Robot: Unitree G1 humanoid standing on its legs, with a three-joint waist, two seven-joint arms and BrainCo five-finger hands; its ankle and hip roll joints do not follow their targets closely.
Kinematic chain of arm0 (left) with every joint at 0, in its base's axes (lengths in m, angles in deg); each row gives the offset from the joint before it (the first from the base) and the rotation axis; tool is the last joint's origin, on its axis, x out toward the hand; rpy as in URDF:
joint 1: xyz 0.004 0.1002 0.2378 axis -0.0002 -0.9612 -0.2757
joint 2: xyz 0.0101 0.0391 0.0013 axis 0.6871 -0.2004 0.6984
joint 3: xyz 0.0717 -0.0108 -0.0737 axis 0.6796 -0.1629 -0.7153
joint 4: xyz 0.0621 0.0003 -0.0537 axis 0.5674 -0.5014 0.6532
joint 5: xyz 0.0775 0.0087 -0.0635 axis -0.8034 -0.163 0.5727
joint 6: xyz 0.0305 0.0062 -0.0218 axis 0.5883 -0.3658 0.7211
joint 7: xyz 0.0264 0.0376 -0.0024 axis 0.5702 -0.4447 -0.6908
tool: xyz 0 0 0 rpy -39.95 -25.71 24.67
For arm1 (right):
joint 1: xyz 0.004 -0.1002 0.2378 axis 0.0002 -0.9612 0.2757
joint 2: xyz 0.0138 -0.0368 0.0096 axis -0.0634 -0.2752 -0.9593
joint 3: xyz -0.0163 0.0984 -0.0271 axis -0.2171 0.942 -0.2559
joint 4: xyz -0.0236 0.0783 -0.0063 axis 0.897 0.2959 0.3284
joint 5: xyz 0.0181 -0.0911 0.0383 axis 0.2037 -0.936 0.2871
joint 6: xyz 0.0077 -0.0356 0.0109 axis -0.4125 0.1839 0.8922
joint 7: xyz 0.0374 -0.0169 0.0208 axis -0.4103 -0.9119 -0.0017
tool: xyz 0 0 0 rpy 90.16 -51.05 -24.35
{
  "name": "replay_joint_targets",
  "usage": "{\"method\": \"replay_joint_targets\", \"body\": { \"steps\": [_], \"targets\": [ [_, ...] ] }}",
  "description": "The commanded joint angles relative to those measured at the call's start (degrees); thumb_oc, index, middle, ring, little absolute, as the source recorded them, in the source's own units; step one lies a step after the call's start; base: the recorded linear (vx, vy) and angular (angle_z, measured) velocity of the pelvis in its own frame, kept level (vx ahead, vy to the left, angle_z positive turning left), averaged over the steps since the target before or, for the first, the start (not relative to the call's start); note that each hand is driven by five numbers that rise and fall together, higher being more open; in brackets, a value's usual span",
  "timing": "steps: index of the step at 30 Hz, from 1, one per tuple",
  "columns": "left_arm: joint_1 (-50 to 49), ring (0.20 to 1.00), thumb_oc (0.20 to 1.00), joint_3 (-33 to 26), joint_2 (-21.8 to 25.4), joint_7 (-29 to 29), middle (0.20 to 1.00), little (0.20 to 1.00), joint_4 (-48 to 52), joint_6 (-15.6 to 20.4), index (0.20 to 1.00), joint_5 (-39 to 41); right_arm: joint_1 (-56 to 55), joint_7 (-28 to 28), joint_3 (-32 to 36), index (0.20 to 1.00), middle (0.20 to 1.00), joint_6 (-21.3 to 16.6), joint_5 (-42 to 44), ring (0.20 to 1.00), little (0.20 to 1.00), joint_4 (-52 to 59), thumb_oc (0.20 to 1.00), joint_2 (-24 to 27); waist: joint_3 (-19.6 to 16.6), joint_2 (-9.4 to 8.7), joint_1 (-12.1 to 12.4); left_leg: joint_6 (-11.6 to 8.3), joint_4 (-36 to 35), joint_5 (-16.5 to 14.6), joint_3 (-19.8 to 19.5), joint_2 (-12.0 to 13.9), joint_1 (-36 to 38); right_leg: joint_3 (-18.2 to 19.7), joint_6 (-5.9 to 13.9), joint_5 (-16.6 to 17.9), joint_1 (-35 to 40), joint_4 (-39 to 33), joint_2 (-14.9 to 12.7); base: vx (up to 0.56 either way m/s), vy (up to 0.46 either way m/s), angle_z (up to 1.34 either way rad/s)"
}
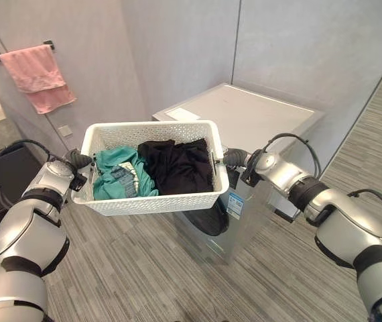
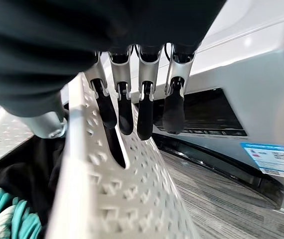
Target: Grab the laundry basket,head to the washer,open it,put in the laundry and shut it.
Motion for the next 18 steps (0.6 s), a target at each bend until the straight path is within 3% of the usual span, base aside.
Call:
{"method": "replay_joint_targets", "body": {
  "steps": [1, 7, 12, 18],
  "targets": [
    [12.27, 0.200, 0.200, 5.79, -6.82, -0.13, 0.200, 0.200, -0.69, 6.13, 0.200, 0.51, 18.52, -1.66, 0.50, 0.200, 0.200, -7.04, 5.66, 0.200, 0.200, -4.83, 0.200, -7.76, -0.82, -2.82, -0.31, -1.57, 0.78, -1.62, 1.56, 0.65, -0.61, 6.20, 8.90, -3.99, 1.50, 1.59, -6.21, 0.01, 0.030, -0.12],
    [16.64, 0.200, 0.200, 6.61, -6.33, -2.06, 0.200, 0.200, -0.94, 7.54, 0.200, 2.94, 24.08, -3.68, 1.22, 0.200, 0.200, -7.90, 9.09, 0.200, 0.200, -8.42, 0.200, -4.67, -0.08, -2.44, -1.92, -1.32, 0.29, -1.75, 3.84, 0.56, -1.54, 8.70, 9.66, -2.28, -0.91, 0.57, -6.49, 0.01, 0.035, -0.20],
    [18.32, 0.200, 0.200, 7.34, -5.23, -2.38, 0.200, 0.200, -2.70, 7.54, 0.200, 3.23, 24.72, -3.38, 0.71, 0.200, 0.200, -8.25, 9.74, 0.200, 0.200, -9.37, 0.200, -5.17, 0.04, -2.37, -2.03, -1.21, 0.28, -1.83, 5.41, 0.72, -1.40, 10.06, 9.95, -1.59, -1.63, 0.50, -6.55, 0.03, 0.029, -0.29],
    [27.22, 0.200, 0.200, 13.40, 1.71, -2.00, 0.200, 0.200, -4.72, 7.53, 0.200, 0.20, 27.59, -2.84, -1.79, 0.200, 0.200, -8.49, 13.48, 0.200, 0.200, -9.52, 0.200, -7.50, -1.68, -2.76, -0.97, -1.12, 0.38, -2.44, 4.84, 0.38, -0.21, 8.74, 10.23, -2.02, -0.08, 0.07, -6.93, 0.06, -0.005, -0.05]
  ]
}}
